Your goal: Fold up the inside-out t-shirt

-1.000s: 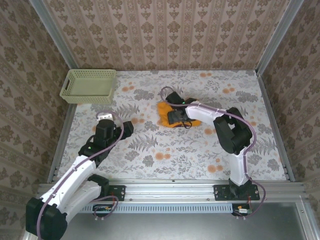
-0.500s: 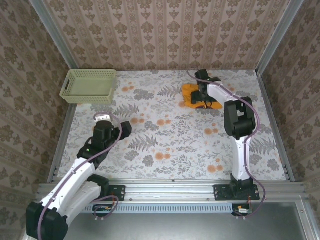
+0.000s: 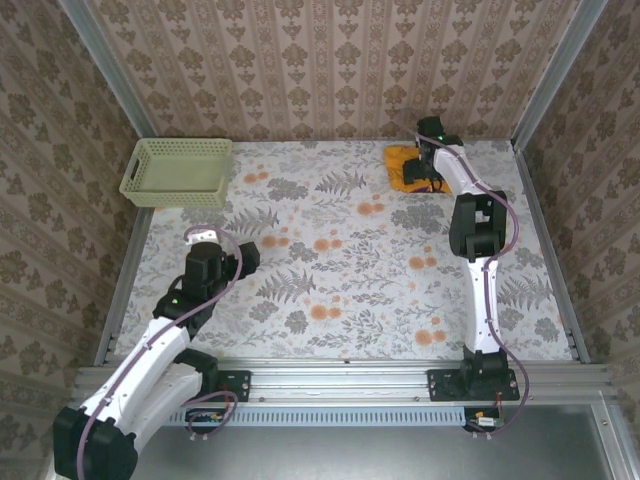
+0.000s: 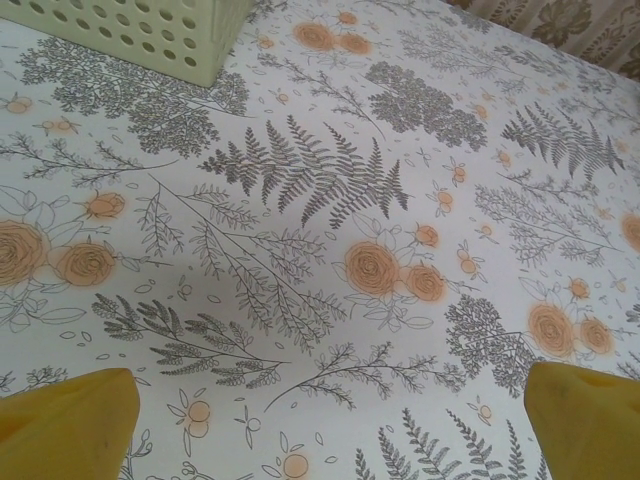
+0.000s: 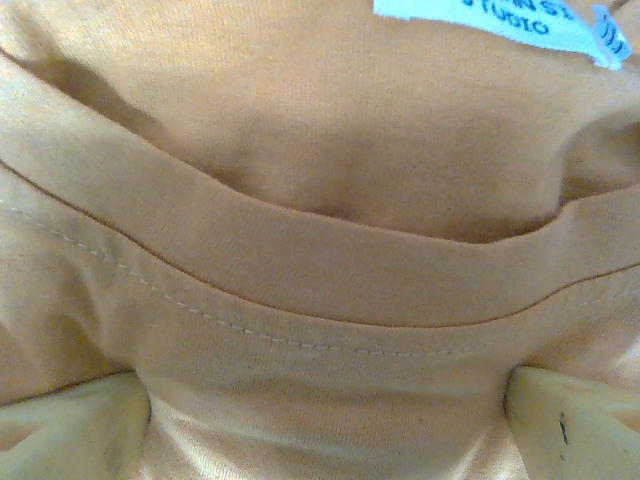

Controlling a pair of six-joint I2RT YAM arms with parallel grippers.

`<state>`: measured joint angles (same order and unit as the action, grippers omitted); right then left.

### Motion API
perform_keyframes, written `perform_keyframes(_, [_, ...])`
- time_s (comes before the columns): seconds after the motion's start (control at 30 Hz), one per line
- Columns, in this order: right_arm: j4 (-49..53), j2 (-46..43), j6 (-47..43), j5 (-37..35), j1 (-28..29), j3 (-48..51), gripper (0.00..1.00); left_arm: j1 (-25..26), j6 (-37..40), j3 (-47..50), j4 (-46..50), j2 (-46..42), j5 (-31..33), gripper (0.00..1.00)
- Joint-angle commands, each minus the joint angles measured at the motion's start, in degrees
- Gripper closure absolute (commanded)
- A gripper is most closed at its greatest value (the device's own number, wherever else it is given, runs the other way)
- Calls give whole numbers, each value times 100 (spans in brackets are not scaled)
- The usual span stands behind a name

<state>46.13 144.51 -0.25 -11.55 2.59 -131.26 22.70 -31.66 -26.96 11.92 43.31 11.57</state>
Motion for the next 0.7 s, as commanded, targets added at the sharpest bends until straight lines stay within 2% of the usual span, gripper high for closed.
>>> perform_keyframes(0.0, [434,370,-256,75,-22,-404,6,-73,133,-41,-170,92,226,0])
perform_keyframes(0.2, [541,225,-346,262,-48,-588,4,-112,218,-300,-321,483,347,0])
perform_keyframes(0.33, [656,-309,-284,293,-40,-395,2,-135,515,-630,-409,994,710,0])
perform_keyframes(0.5, [-135,-1794,-45,541,46,1296,1,-152,1125,-1006,-295,1389,1505,0])
perform_keyframes(0.67, [-1223,-3609,224,472,214,3648,1,-241,1713,-1048,-411,1436,2634,0])
